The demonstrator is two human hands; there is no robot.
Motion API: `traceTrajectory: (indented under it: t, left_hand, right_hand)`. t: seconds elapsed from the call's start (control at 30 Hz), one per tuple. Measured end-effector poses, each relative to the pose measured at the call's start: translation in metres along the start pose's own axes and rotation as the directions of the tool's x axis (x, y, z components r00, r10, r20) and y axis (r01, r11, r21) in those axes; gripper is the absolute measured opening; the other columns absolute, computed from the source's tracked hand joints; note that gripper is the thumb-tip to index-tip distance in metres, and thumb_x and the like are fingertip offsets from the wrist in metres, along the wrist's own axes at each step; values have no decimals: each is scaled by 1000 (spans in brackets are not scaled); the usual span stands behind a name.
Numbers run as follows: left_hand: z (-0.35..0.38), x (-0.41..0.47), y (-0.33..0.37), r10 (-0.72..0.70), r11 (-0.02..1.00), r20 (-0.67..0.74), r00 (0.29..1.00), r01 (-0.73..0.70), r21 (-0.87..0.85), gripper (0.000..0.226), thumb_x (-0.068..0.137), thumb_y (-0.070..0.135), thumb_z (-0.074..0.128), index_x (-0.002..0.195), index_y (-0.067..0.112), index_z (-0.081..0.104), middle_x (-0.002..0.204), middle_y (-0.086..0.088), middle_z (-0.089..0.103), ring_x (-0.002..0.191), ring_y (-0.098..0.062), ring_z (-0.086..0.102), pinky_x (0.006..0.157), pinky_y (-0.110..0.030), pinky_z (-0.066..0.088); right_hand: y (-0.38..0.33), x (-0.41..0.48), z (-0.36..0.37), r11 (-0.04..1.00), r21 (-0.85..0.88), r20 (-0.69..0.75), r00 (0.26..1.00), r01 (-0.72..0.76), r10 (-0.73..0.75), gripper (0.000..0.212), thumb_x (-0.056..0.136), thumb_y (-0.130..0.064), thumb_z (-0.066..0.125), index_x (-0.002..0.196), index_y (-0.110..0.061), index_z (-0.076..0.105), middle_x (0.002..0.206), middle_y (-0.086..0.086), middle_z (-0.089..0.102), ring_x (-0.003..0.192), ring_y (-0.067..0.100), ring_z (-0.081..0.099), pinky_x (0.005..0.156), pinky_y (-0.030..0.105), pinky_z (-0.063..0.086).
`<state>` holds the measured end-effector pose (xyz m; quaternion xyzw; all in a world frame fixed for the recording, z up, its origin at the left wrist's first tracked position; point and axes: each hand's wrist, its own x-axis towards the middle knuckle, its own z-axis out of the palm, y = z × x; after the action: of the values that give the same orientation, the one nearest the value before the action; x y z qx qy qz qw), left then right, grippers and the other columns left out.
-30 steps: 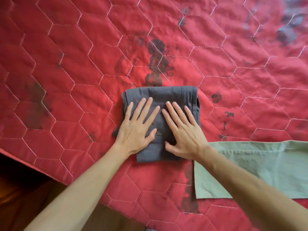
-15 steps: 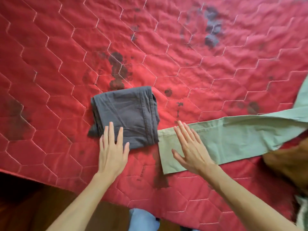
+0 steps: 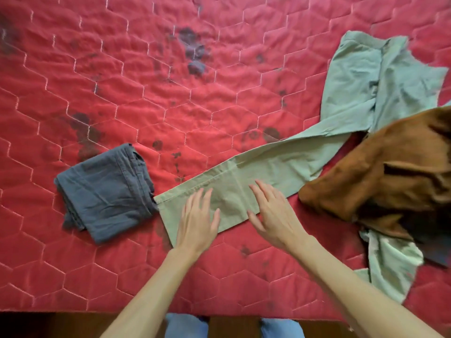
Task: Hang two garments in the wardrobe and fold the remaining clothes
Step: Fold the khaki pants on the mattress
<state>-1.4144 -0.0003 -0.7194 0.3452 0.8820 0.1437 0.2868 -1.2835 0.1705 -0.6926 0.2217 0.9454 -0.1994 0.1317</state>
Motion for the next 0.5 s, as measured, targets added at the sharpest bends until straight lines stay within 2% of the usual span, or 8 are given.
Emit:
traceTrajectory:
  t: [0.13, 0.27, 0.33, 0.43, 0.5]
  left_hand:
    - [6, 17, 64, 59, 998, 6, 998, -59, 26, 62, 93, 41, 41, 146, 9, 45, 145, -17, 50, 135, -35, 44, 110, -50, 38]
    - [1, 31, 129, 152, 982, 58, 987, -158, 107, 63, 92, 41, 34, 146, 9, 44, 141, -16, 51, 130, -35, 48, 108, -49, 41]
    - [-3, 36, 163, 212, 965, 71, 975, -220, 144, 61, 92, 39, 35, 143, 7, 48, 138, -17, 54, 126, -35, 52, 104, -48, 44]
    - [0, 49, 209, 306, 931, 92, 948, -318, 180, 55, 90, 31, 48, 139, 6, 52, 135, -18, 57, 123, -36, 55, 101, -46, 47]
    - [8, 63, 234, 356, 903, 119, 927, -374, 210, 55, 89, 32, 43, 136, 5, 54, 133, -18, 58, 121, -36, 57, 98, -46, 49]
  right_hand:
    - [51, -25, -30, 999, -25, -17, 999, -47, 47, 61, 89, -40, 46, 137, -3, 51, 139, 18, 55, 125, 33, 55, 106, 43, 45]
    - [102, -54, -64, 991, 43, -51, 990, -131, 133, 59, 83, -32, 56, 134, -1, 52, 135, 21, 55, 123, 36, 55, 104, 45, 47]
    - [124, -70, -85, 986, 47, -59, 985, -161, 164, 61, 81, -31, 59, 133, -1, 53, 134, 21, 55, 122, 37, 56, 103, 44, 47]
    - [157, -91, -106, 975, 54, -92, 971, -215, 219, 62, 78, -30, 67, 132, 0, 56, 133, 22, 57, 120, 36, 58, 104, 44, 48]
    - [180, -99, -110, 963, 68, -116, 957, -261, 267, 62, 79, -30, 67, 132, 0, 57, 135, 22, 57, 121, 36, 58, 104, 46, 48]
